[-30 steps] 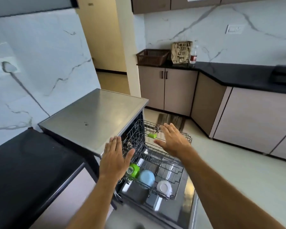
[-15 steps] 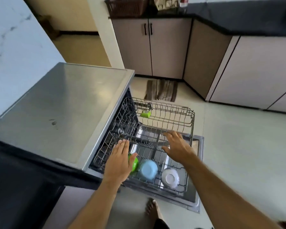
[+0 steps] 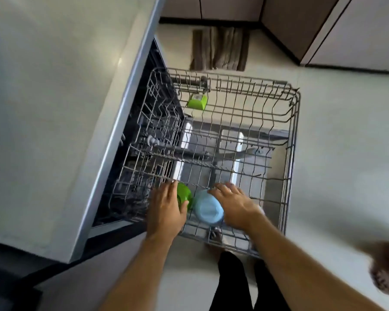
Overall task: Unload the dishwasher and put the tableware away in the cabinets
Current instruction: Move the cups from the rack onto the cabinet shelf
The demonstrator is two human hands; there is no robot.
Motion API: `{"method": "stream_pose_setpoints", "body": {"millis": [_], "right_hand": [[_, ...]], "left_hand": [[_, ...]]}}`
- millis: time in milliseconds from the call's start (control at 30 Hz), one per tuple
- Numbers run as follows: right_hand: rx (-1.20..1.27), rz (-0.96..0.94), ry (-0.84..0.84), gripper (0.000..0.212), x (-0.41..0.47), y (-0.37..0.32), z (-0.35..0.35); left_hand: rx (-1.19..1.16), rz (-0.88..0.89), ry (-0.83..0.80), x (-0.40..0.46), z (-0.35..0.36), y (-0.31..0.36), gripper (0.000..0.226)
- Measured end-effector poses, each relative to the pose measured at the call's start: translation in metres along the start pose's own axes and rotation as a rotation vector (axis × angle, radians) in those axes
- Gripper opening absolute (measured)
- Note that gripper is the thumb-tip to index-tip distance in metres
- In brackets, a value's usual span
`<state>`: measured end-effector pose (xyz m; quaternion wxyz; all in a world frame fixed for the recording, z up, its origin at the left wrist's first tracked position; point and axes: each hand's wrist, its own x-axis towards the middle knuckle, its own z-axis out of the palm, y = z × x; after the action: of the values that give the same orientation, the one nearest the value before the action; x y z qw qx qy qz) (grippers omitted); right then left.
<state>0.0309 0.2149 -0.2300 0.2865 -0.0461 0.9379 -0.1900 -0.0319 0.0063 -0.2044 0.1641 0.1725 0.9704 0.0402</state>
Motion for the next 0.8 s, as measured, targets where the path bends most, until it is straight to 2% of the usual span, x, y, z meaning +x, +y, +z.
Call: {"method": "stream_pose_setpoints", "body": {"millis": [100,200,300,400,467,567,733,800], "right_hand": [[-0.171,-0.103,-0.020,0.089,0.011,-0.003,0.022],[-0.225,-0.133,0.004,0.093,0.017,-0.001,0.034],[-0.257,-0.154,0.017,0.093,0.020,0.001,0.040],[-0.312,-0.177,0.065,0.095,0.030,0.000,0.046],[-0.345,-0.202,0.079,0.104,0.038,0.000,0.052],[-0.352,-0.223,0.039,0.113,0.047,0.004,0.057],[-0.292,-0.257,0.045,0.102,0.049,0.003,0.051],[-0.148,-0.247,0.073,0.099,0.043,0.001,0.045]], "left_hand": [[0.025,-0.060,-0.064,0.008,0.015,-0.006,0.085],[0.075,-0.180,-0.197,0.020,0.025,-0.009,0.109],[0.058,-0.294,-0.326,0.032,0.034,-0.008,0.120],[-0.002,-0.335,-0.370,0.039,0.044,-0.008,0.131],[-0.024,-0.341,-0.368,0.041,0.050,-0.009,0.136],[-0.061,-0.351,-0.341,0.043,0.056,-0.011,0.136],[-0.117,-0.387,-0.283,0.044,0.051,-0.008,0.118],[-0.151,-0.418,-0.246,0.040,0.044,-0.007,0.113]]}}
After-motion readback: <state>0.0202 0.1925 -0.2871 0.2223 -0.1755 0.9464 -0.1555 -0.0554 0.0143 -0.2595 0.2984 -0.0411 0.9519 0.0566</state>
